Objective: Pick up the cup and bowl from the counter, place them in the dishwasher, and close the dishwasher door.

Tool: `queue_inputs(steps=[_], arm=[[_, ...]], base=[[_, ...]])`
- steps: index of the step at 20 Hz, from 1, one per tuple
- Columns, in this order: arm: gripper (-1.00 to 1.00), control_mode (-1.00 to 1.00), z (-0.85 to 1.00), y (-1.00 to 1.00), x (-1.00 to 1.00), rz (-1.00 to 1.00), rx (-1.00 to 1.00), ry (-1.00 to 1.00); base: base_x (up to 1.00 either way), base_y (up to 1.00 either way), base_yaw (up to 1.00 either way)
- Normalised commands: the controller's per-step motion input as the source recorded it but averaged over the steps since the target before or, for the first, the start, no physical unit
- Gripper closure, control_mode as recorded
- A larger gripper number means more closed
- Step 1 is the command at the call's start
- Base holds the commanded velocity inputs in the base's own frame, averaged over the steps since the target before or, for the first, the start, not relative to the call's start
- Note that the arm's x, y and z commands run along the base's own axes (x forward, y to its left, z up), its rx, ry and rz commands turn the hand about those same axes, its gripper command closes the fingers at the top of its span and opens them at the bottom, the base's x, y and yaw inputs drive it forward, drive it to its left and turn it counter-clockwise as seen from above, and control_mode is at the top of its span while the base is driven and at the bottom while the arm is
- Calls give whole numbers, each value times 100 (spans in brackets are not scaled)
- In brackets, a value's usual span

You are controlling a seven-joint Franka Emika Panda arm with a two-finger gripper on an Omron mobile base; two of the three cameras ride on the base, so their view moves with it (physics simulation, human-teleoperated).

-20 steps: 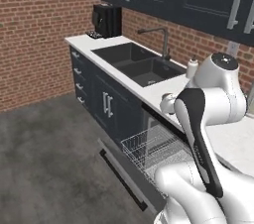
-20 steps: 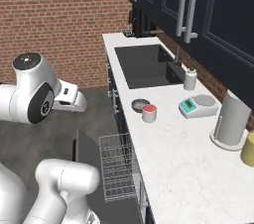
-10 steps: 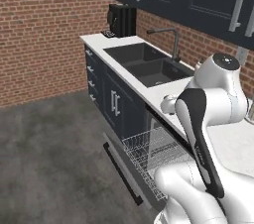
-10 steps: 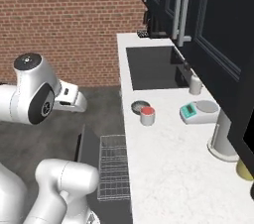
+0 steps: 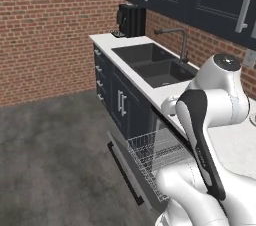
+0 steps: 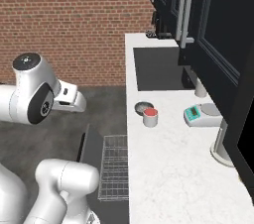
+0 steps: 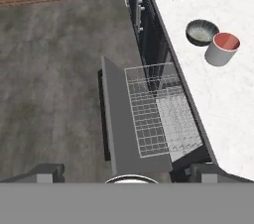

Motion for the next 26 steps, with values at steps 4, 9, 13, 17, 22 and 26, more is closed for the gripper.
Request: queue_inputs(steps=[4, 9, 13, 17, 22, 26], arm=[[-100, 100, 0, 0, 0, 0, 0, 0], [-100, -100, -7, 0, 77, 1, 0, 0], [-100, -100, -13, -4, 70, 0, 0, 7], [-100, -100, -27, -9, 97, 0, 0, 11], [-100, -100, -44, 0, 74, -1, -10, 9], [-100, -100, -57, -14, 94, -4, -14, 14]], base=[[69, 0, 8], [0, 0, 0], [0, 0, 0], [0, 0, 0], [0, 0, 0], [0, 0, 0]])
